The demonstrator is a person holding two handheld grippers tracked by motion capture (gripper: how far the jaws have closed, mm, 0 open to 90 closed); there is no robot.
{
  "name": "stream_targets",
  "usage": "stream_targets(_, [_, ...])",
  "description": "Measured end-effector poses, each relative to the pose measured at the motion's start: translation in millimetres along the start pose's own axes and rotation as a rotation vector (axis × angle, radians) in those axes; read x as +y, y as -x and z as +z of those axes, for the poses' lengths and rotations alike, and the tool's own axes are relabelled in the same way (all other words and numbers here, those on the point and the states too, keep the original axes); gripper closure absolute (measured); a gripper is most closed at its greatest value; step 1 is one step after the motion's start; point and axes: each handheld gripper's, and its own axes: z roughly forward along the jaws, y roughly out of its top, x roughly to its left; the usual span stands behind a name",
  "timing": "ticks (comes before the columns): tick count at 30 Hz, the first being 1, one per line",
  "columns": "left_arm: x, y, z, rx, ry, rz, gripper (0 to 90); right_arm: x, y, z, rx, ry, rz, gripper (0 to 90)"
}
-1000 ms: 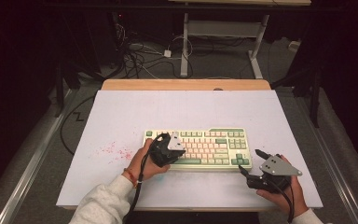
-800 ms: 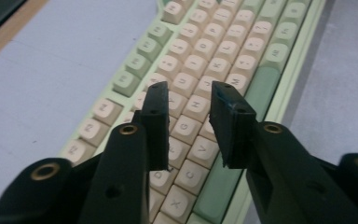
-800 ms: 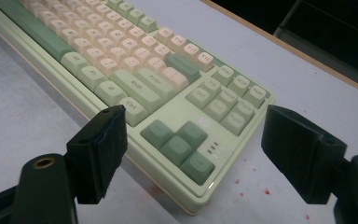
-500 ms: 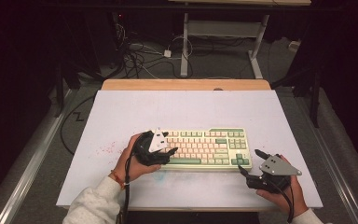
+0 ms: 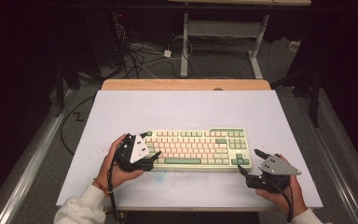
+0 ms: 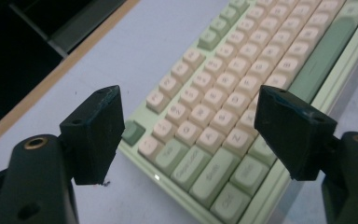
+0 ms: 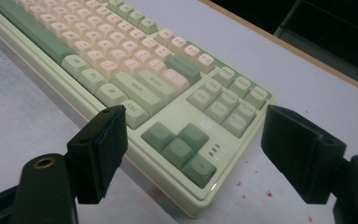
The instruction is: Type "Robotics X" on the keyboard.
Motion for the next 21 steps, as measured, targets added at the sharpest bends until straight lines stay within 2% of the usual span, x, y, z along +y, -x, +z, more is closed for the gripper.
stream_targets(5, [-12.8, -0.8, -6.7, 0.011, -0.002, -0.017, 21.4, 0.9, -0.7, 1.0, 0.001, -0.002, 0.005, 23.9])
stream_targets(6, [-17.7, -2.4, -9.2, 0.011, -0.008, -0.037, 21.4, 1.2, -0.3, 1.3, -0.002, -0.003, 0.008, 24.0])
stream_targets(9, [-26.1, -0.4, -12.1, 0.023, -0.024, -0.044, 21.2, 2.3, 1.5, 2.0, 0.004, 0.003, 0.023, 24.3])
stream_targets(13, [-35.4, 2.3, -15.9, 0.037, -0.035, -0.047, 19.1, 6.3, 2.0, 2.1, 0.014, 0.016, 0.018, 24.6])
stream_targets(18, [-52.4, 2.7, -22.9, 0.035, -0.058, -0.065, 19.0, 11.2, 3.1, 7.0, 0.020, 0.022, 0.017, 25.9])
stream_targets(21, [-61.0, 2.4, -25.7, 0.050, -0.072, -0.068, 19.0, 15.3, 3.1, 9.9, 0.043, 0.035, 0.011, 26.5])
